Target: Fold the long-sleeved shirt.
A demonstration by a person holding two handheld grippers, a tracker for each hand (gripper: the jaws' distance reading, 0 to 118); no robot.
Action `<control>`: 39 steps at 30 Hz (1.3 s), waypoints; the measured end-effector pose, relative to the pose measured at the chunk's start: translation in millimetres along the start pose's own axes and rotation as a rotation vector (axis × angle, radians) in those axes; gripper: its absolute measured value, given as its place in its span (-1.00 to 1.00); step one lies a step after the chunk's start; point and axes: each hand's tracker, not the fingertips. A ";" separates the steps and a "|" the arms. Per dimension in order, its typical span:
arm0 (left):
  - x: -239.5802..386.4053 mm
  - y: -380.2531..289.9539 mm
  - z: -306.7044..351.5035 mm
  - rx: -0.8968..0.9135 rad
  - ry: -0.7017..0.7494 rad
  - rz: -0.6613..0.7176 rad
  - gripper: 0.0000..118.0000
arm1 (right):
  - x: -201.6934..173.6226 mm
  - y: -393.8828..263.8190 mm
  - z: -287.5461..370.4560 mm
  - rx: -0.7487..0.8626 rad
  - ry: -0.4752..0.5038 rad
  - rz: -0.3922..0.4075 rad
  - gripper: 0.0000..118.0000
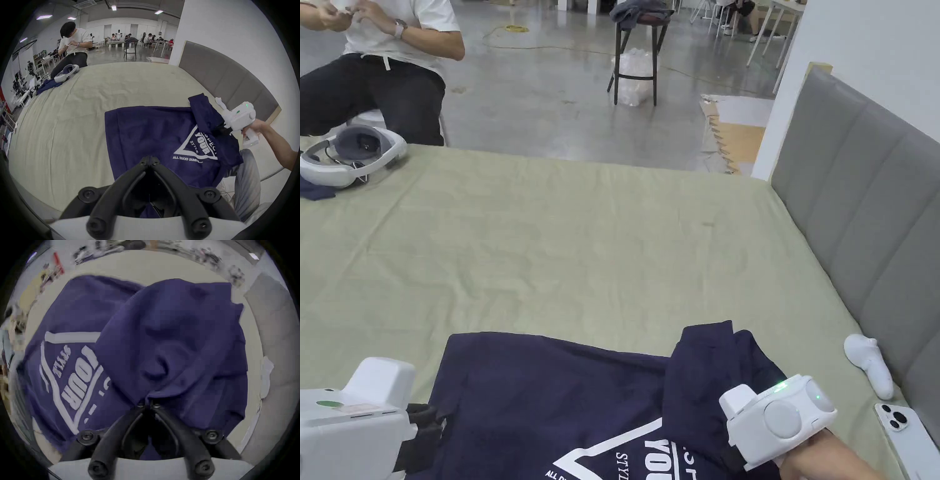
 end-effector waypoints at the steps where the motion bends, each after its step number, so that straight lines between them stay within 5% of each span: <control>1: 0.0 -0.5 0.2 0.000 -0.001 -0.002 -0.92 | 0.7 -4.5 1.1 0.028 -0.004 0.007 -0.81; 3: 0.8 -0.4 -1.7 -0.005 -0.005 0.000 -0.92 | -0.2 -11.5 5.9 0.081 -0.088 0.038 0.04; 4: 1.7 -0.8 -1.6 -0.004 -0.005 0.002 -0.92 | -1.0 -17.1 14.4 0.106 -0.128 0.020 0.71; 5: 2.7 -1.5 -0.3 -0.001 -0.003 0.003 -0.92 | -3.9 -25.1 25.0 0.139 -0.136 -0.007 0.98; 8: 4.5 -1.6 -0.3 -0.001 -0.015 0.004 -0.92 | 2.0 -55.4 75.0 0.328 -0.045 -0.140 0.84; 9: 3.4 0.0 -3.6 -0.006 -0.017 0.003 -0.92 | 5.7 -62.8 91.7 0.358 -0.021 -0.203 0.41; 10: 1.8 3.1 -8.7 -0.015 -0.021 -0.002 -0.93 | 10.0 -70.0 104.3 0.365 0.005 -0.266 -0.65; 11: 0.6 8.4 -17.3 -0.030 -0.026 -0.014 -0.93 | 14.4 -75.6 111.9 0.377 0.011 -0.314 -0.98; 17: -30.4 68.9 -100.2 -0.047 0.073 0.054 -0.93 | 25.0 -79.6 122.1 0.412 -0.049 -0.341 -0.98; 18: -39.7 80.8 -116.9 -0.030 0.100 0.085 -0.81 | 26.2 -79.4 119.8 0.409 -0.040 -0.351 -0.98; 20: -51.8 101.1 -153.1 -0.057 0.168 0.110 0.36 | 26.7 -78.7 113.7 0.401 -0.023 -0.351 -0.98; 21: -59.7 109.5 -170.8 -0.100 0.199 0.123 0.71 | 23.7 -75.7 111.7 0.394 -0.018 -0.345 -0.98; 22: -65.6 115.8 -183.4 -0.128 0.218 0.127 0.77 | 23.4 -75.1 108.4 0.388 -0.016 -0.342 -0.98; 25: -73.3 132.1 -220.5 -0.140 0.206 0.119 0.40 | 27.4 -72.0 94.8 0.352 0.004 -0.362 -0.98; 28: -73.8 132.6 -250.7 -0.195 0.247 0.095 0.38 | 36.8 -57.0 81.9 0.321 0.002 -0.366 -0.98; 32: -60.6 122.7 -261.9 -0.206 0.265 0.066 -0.18 | 54.9 -14.9 77.1 0.335 -0.045 -0.345 -0.98; 33: -57.4 126.3 -256.6 -0.227 0.234 0.076 -0.68 | 60.4 -2.5 76.8 0.339 -0.058 -0.334 -0.98; 34: -53.4 129.9 -249.8 -0.225 0.128 0.100 -0.81 | 66.3 13.5 74.6 0.341 -0.067 -0.324 -0.97; 36: -54.4 132.9 -243.6 -0.208 0.169 0.066 -0.81 | 78.5 47.7 68.6 0.341 -0.078 -0.309 -0.97; 37: -51.5 133.4 -238.7 -0.189 0.185 0.007 -0.81 | 84.3 63.7 66.7 0.342 -0.081 -0.308 -0.74; 39: -49.9 133.7 -228.8 -0.180 0.180 0.000 -0.81 | 97.0 98.7 53.6 0.316 -0.088 -0.303 0.24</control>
